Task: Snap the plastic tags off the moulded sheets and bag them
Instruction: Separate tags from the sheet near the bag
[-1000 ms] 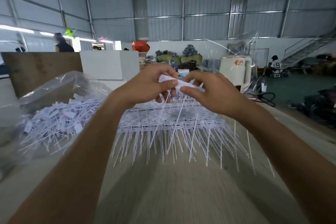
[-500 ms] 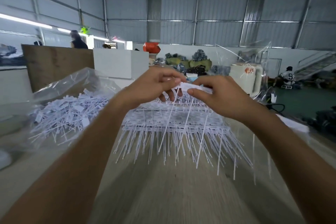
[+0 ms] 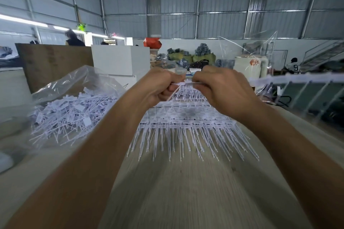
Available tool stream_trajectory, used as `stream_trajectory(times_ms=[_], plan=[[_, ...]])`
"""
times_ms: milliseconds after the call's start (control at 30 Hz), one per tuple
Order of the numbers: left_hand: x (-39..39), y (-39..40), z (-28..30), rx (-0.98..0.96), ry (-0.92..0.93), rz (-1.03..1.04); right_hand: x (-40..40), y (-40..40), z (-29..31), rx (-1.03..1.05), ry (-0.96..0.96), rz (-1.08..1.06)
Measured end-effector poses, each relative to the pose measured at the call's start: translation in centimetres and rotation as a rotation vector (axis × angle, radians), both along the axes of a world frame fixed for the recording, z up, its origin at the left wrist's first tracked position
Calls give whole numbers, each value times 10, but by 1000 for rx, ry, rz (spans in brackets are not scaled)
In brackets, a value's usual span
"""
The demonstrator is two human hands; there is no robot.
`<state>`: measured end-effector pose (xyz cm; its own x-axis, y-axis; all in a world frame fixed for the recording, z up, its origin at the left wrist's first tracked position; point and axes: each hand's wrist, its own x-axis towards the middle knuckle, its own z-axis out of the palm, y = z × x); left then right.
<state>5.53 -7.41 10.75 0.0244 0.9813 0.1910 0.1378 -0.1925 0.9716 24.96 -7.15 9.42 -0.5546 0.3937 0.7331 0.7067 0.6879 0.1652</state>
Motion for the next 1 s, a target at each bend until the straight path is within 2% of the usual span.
stream_trajectory(times_ms=[100, 267, 367, 467, 533, 600, 700, 800, 900, 1000], plan=[[-3, -4, 2, 32, 71, 31, 1, 0, 0, -13, 22, 5], [-6, -17, 21, 213, 369, 134, -1, 3, -1, -104, 90, 29], [-4, -22, 27, 323, 630, 200, -4, 7, -5, -213, 150, 75], [3, -24, 29, 346, 895, 290, -2, 10, -9, -373, 251, 116], [10, -23, 26, 364, 1102, 446, -3, 10, -10, -415, 244, 122], [16, -23, 23, 453, 1233, 600, -6, 8, -9, -418, 199, 121], [15, -22, 19, 541, 1294, 680, -10, 4, -7, -384, 132, 81], [11, -20, 16, 537, 1257, 600, -10, -3, -13, -322, 46, -53], [4, -20, 14, 552, 1118, 451, -6, -13, -23, -318, 66, -89], [-1, -25, 14, 524, 1038, 175, 2, -20, -27, -378, 90, -83]])
